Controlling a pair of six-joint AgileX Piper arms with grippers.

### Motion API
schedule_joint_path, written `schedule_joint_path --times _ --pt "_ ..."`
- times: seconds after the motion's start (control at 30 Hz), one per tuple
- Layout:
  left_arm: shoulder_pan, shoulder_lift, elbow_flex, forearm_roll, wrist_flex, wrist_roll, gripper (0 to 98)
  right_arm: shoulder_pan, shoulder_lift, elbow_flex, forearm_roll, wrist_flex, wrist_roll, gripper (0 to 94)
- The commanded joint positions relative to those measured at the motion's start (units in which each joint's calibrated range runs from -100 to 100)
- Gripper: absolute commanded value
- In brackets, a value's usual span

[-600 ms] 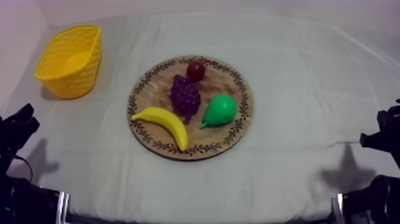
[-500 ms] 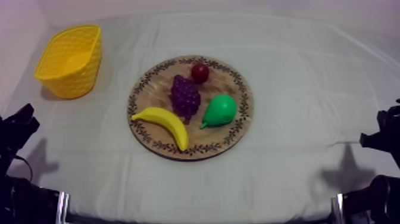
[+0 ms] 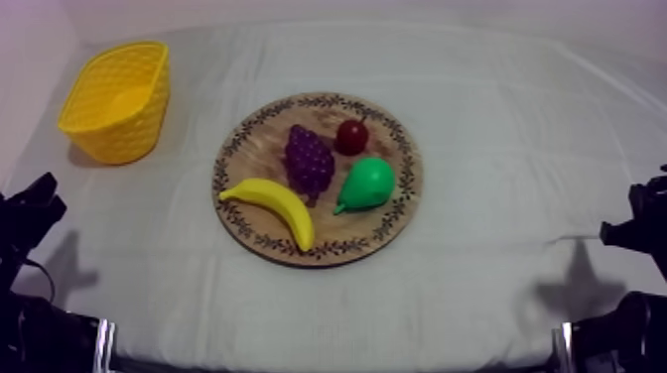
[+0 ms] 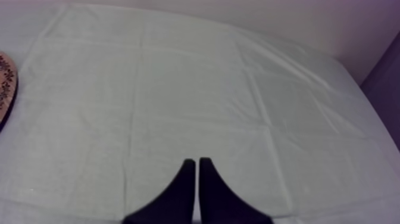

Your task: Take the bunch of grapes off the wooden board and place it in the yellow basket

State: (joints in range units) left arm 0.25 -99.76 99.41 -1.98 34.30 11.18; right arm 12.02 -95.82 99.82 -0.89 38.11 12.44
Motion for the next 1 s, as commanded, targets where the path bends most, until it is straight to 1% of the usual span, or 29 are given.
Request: schedule_joint_path --times 0.0,0.13,0.2,0.27,0.37,0.47,0.57,0.67,0.77,0.87,0.97 --pt "1.5 -0.1 0.1 -0.01 -0.2 -0.2 0.0 0.0 0.0 0.0 0.0 0.0 0.0 0.3" --pt "5.2 -0.2 0.1 -0.03 -0.4 0.3 0.0 0.0 0.0 0.0 0.0 0.0 0.0 0.3" --pt "6.3 -0.2 -0.2 -0.1 -0.4 1.1 0.0 0.0 0.0 0.0 0.0 0.0 0.0 0.3" --pt "7.2 -0.2 -1.0 -0.26 1.5 1.7 0.0 0.0 0.0 0.0 0.0 0.0 0.0 0.3" --pt "8.6 1.9 -1.5 -0.56 2.0 2.4 0.0 0.0 0.0 0.0 0.0 0.0 0.0 0.3" --pt "10.7 7.7 -3.3 -0.63 1.0 2.2 0.0 0.0 0.0 0.0 0.0 0.0 0.0 0.3" --pt "12.7 15.0 -8.3 0.2 2.0 1.0 0.0 0.0 0.0 0.0 0.0 0.0 0.0 0.3" --pt "14.3 22.8 -16.4 1.39 5.7 -0.5 0.0 0.0 0.0 0.0 0.0 0.0 0.0 0.3" --pt "15.8 30.6 -26.0 2.48 11.6 -1.8 0.0 0.0 0.0 0.0 0.0 0.0 0.0 0.3" --pt "17.0 38.1 -35.4 2.92 19.5 -1.9 0.0 0.0 0.0 0.0 0.0 0.0 0.0 0.3" --pt "17.9 45.3 -43.8 3.19 27.7 -0.9 0.0 0.0 0.0 0.0 0.0 0.0 0.0 0.3"
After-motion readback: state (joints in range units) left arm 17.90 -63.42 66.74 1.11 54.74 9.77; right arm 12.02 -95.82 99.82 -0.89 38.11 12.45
